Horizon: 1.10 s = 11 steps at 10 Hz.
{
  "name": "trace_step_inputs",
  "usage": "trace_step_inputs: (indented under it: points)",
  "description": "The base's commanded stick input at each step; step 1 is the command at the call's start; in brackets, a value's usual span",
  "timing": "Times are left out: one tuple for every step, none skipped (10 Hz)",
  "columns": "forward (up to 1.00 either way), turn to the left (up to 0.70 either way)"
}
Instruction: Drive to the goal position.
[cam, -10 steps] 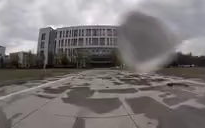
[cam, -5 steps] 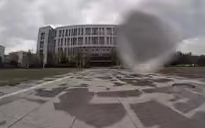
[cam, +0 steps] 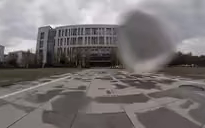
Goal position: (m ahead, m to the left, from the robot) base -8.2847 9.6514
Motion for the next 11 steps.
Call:
trace_step_inputs:
  points:
    - [0.70,0.00]
    - [0.70,0.00]
    - [0.70,0.00]
    - [0.70,0.00]
    - [0.70,0.00]
    - [0.70,0.00]
    - [0.70,0.00]
    - [0.70,0.00]
    - [0.70,0.00]
    - [0.70,0.00]
    - [0.70,0.00]
